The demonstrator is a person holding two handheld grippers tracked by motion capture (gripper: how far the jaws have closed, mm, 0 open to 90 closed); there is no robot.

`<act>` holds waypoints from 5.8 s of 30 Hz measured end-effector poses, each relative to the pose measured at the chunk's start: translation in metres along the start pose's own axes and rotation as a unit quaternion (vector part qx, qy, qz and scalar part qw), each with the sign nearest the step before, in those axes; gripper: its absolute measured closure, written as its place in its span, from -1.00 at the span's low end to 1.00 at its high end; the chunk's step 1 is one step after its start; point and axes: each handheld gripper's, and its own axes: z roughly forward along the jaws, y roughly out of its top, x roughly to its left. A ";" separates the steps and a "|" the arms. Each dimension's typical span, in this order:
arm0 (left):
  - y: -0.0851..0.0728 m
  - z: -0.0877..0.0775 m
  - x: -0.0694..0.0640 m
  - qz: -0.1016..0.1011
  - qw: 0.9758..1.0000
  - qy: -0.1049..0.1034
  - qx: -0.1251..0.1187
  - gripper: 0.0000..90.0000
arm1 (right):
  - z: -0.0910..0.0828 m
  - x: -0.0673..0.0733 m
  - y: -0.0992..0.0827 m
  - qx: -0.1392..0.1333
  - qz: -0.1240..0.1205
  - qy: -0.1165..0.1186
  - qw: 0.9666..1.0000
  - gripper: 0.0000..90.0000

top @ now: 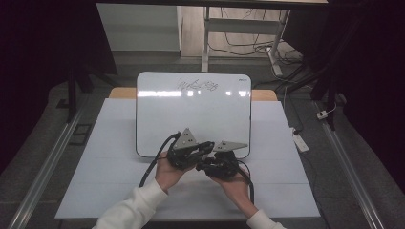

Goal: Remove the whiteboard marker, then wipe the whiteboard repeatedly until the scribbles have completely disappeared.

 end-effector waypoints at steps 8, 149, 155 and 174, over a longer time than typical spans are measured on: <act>0.000 0.001 -0.002 0.006 1.000 -0.001 0.001 0.80 | -0.002 -0.005 -0.002 0.010 0.016 -0.013 1.000 0.69; -0.156 -0.128 0.065 -0.119 0.986 0.080 0.088 -0.35 | 0.019 -0.117 0.151 -0.215 -0.110 -0.166 0.956 0.73; -0.156 -0.128 0.064 -0.118 0.986 0.080 0.088 -0.35 | 0.016 -0.124 0.159 -0.233 -0.098 -0.192 0.948 0.73; -0.156 -0.126 0.065 -0.119 0.986 0.079 0.091 -0.35 | 0.031 -0.107 0.158 -0.196 -0.130 -0.152 0.960 0.73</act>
